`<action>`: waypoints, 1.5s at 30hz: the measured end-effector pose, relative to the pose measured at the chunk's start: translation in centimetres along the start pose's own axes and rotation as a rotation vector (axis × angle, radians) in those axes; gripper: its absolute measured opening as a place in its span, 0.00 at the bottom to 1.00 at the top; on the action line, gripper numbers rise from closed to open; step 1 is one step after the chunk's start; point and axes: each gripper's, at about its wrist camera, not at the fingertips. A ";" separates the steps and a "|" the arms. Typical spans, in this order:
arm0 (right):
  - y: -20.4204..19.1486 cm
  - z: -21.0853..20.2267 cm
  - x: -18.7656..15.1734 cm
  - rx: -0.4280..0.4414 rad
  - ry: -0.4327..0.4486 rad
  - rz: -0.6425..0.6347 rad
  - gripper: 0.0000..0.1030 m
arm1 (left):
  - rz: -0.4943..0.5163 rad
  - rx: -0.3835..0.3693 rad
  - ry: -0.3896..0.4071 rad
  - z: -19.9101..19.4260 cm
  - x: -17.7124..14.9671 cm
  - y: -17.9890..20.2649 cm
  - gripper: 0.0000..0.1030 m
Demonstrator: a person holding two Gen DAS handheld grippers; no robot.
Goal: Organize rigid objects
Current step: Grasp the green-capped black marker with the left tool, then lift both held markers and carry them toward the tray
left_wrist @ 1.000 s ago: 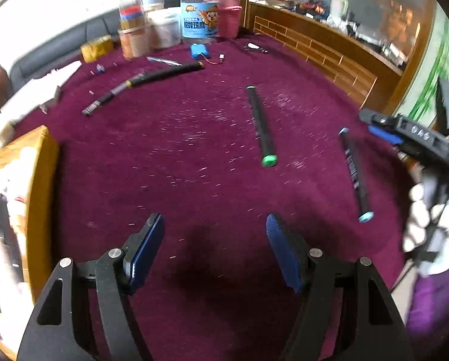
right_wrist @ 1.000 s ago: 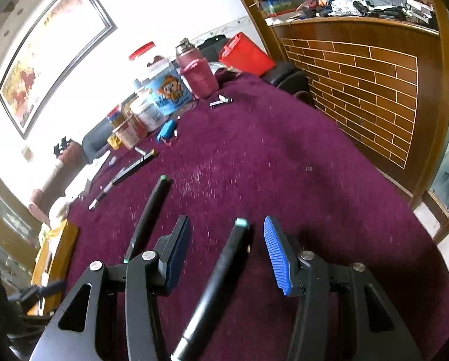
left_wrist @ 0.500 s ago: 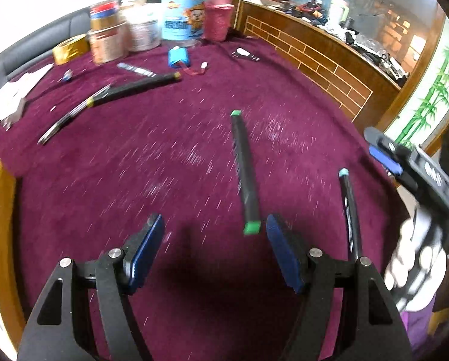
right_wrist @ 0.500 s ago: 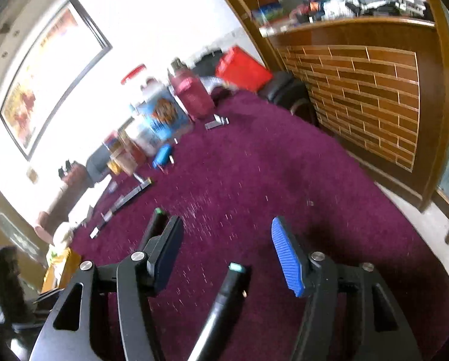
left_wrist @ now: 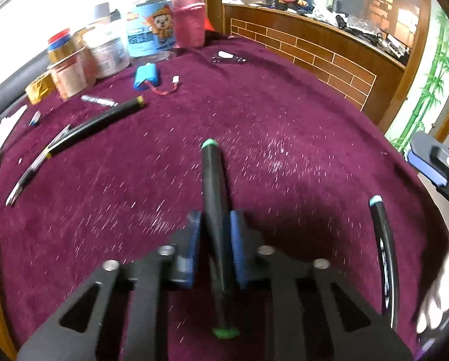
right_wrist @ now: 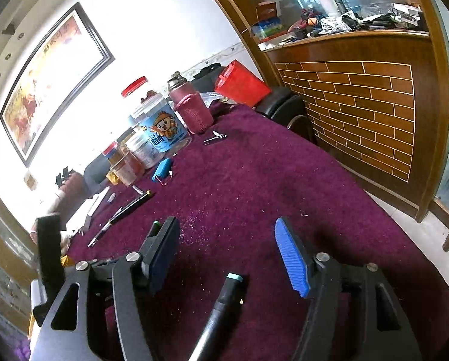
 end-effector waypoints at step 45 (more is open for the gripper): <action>-4.9 -6.7 0.0 -0.138 0.119 -0.136 0.99 | -0.295 -0.221 0.154 -12.4 -10.9 -9.1 0.12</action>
Point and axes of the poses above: each gripper's, at about its wrist camera, not at the fingertips, and z roughly the way its jaws point, y to its right, x to its top, and after that the axes turned 4 degrees about x, right-handed
